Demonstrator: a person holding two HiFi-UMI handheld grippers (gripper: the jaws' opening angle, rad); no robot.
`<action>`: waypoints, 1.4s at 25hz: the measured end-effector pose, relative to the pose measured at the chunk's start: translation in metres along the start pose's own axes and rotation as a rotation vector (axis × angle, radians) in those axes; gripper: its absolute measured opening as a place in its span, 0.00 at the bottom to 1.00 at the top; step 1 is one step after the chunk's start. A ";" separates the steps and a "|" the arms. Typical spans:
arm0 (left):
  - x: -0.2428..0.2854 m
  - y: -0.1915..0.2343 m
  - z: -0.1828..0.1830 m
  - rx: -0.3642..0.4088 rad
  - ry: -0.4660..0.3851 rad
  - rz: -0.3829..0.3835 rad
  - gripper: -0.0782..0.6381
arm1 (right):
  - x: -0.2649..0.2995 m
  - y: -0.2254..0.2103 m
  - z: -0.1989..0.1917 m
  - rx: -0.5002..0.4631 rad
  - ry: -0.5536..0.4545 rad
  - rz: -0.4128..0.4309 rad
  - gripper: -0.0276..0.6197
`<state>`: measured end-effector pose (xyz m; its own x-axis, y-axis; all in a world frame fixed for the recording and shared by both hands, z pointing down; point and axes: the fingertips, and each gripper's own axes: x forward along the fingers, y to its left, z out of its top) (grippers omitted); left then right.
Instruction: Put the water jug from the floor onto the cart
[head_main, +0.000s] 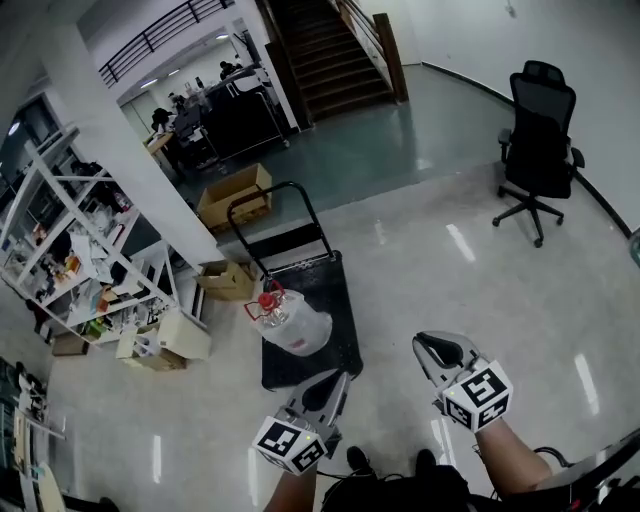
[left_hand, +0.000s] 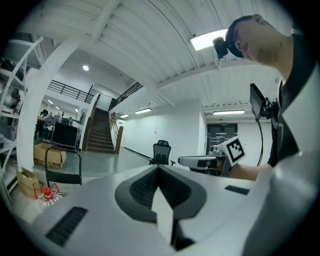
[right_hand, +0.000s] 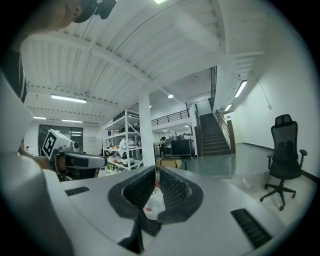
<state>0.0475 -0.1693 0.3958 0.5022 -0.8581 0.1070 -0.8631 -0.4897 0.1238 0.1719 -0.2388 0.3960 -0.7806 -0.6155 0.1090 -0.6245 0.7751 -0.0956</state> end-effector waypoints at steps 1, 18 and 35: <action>-0.007 -0.009 0.002 0.014 0.000 0.000 0.10 | -0.007 0.005 0.002 -0.007 -0.003 0.003 0.08; -0.281 -0.079 -0.049 0.067 -0.059 -0.043 0.10 | -0.123 0.248 -0.047 -0.019 -0.001 -0.098 0.08; -0.452 -0.216 -0.062 0.055 -0.107 -0.080 0.10 | -0.295 0.422 -0.058 -0.059 0.030 -0.046 0.08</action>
<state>0.0100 0.3342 0.3815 0.5630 -0.8264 -0.0072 -0.8239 -0.5620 0.0732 0.1395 0.2781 0.3804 -0.7494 -0.6468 0.1413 -0.6564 0.7537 -0.0310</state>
